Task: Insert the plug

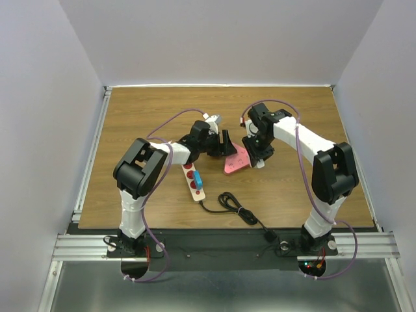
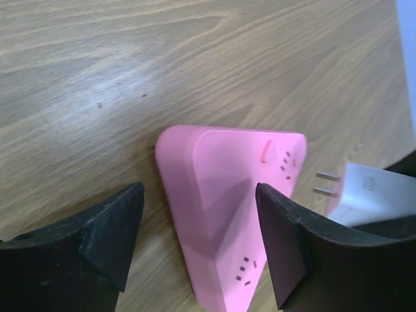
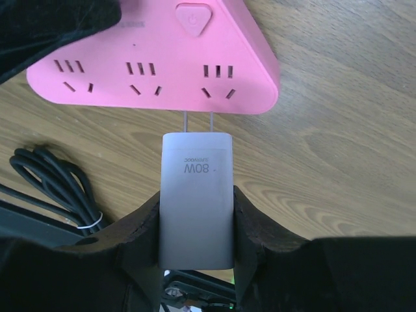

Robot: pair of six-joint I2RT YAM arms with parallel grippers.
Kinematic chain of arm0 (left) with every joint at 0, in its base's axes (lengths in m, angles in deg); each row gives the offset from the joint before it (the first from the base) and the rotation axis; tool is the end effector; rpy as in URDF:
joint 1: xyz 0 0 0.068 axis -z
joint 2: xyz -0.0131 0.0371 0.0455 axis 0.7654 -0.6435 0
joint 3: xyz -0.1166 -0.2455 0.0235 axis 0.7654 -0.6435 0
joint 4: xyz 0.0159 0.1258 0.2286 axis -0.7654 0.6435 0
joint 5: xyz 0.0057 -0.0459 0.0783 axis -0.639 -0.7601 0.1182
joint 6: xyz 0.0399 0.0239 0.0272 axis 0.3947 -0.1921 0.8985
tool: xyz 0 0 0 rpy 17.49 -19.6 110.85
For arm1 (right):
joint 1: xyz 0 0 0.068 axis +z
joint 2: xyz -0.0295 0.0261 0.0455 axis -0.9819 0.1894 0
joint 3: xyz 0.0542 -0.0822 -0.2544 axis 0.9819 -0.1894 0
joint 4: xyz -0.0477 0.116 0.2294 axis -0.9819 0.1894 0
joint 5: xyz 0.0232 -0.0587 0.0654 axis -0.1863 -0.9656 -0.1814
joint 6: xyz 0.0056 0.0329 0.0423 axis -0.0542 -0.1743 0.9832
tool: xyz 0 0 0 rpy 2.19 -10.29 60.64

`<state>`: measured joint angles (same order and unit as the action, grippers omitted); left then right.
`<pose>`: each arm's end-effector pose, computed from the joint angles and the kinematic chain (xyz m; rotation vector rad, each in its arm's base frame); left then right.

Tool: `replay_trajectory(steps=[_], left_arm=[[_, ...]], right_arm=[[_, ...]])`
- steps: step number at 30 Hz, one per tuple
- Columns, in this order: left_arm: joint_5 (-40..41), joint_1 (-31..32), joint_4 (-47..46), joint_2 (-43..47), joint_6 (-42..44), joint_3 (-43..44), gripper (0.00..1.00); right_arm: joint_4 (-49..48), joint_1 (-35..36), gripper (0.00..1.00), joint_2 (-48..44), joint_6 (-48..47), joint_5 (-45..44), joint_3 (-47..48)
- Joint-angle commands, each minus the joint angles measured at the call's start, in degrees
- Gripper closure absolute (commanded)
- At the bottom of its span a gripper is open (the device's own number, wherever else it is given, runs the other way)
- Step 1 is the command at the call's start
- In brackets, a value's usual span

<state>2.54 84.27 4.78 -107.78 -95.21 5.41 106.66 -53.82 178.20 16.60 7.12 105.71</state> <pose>0.3398 -0.2486 0.1604 0.3596 2.1007 -1.0878 0.3181 0.1558 0.2320 -0.7081 2.8806 0.2704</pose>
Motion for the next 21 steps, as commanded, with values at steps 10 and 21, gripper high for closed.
replay_trajectory(steps=[10, 21], left_arm=[[-6.08, -0.14, -7.19, -1.64, -3.31, -0.94, 0.32], [-6.61, -0.14, -7.45, -2.43, -3.57, -0.94, 0.58]], right_arm=[[1.28, 0.5, 1.0, 2.32, -0.22, -3.44, 4.07], [2.43, 0.58, 1.0, 4.34, 0.22, -4.76, 5.3]])
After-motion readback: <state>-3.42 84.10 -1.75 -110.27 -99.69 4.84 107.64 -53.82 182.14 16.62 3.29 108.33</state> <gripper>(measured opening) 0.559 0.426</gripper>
